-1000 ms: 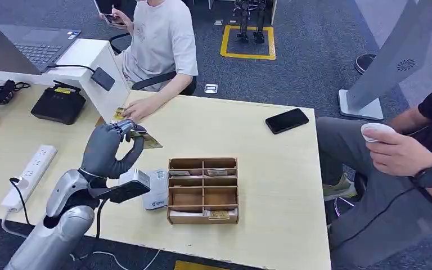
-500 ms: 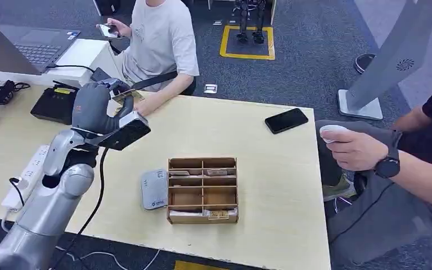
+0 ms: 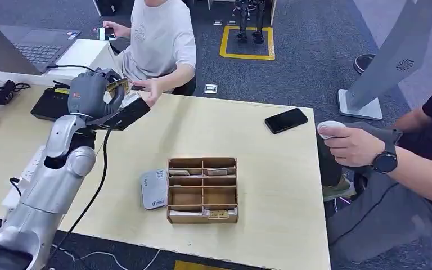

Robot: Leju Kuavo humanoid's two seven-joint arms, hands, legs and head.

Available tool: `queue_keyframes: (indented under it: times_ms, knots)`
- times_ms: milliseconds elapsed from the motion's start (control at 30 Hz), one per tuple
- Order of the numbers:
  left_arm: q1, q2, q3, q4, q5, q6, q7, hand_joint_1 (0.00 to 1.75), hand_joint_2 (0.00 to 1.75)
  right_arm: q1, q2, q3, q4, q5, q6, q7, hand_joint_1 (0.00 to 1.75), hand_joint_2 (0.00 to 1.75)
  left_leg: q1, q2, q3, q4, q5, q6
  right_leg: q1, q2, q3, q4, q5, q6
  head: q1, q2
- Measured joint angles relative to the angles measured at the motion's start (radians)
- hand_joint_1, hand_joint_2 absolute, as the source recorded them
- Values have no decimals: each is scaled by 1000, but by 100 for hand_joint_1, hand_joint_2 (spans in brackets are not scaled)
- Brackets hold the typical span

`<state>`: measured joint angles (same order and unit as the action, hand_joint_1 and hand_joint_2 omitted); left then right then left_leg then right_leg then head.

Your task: Pass the card to the sensor for recognition and then transmit it.

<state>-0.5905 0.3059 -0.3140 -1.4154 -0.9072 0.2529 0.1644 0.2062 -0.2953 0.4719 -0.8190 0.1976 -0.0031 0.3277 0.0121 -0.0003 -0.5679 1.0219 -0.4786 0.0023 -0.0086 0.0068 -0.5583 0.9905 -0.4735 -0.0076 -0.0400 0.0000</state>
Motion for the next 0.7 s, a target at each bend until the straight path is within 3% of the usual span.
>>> queue_keyframes:
  times_ms: [500, 567, 600, 633, 700]
  knots:
    - [-37, -5, 0, 108, -77, -5, 1, 175, 175, -23, 0, 0, 16, 24, 17, -19, 0, 0, 0, 1, 0, 0, 0, 0, 0, 1, -1, 0, 0, 0, 0, 0]
    - [-38, -5, -1, 114, -78, -5, 1, 164, 175, -23, 0, 0, 16, 24, 17, -19, 0, 0, 0, 1, 0, 0, 0, 0, 0, 1, -1, 0, 0, 0, 0, 0]
    - [-38, -5, -1, 115, -78, -6, 1, 147, 175, -24, 0, 0, 16, 24, 17, -19, 0, 0, 0, 1, -1, 0, 0, 0, 0, 1, -1, 0, 0, 0, 0, 0]
    - [-38, -5, -1, 117, -78, -6, 1, 0, 175, -24, 0, 0, 16, 24, 17, -19, 0, 0, 0, 1, -1, 0, 0, 0, 0, 1, -1, 0, 0, 0, 0, 0]
    - [-38, -5, -1, 122, -80, -6, 1, 0, 175, -24, 0, 0, 16, 24, 16, -19, 0, 0, 0, 1, -1, 0, 0, 0, 0, 1, -1, 0, 0, 0, 0, 0]
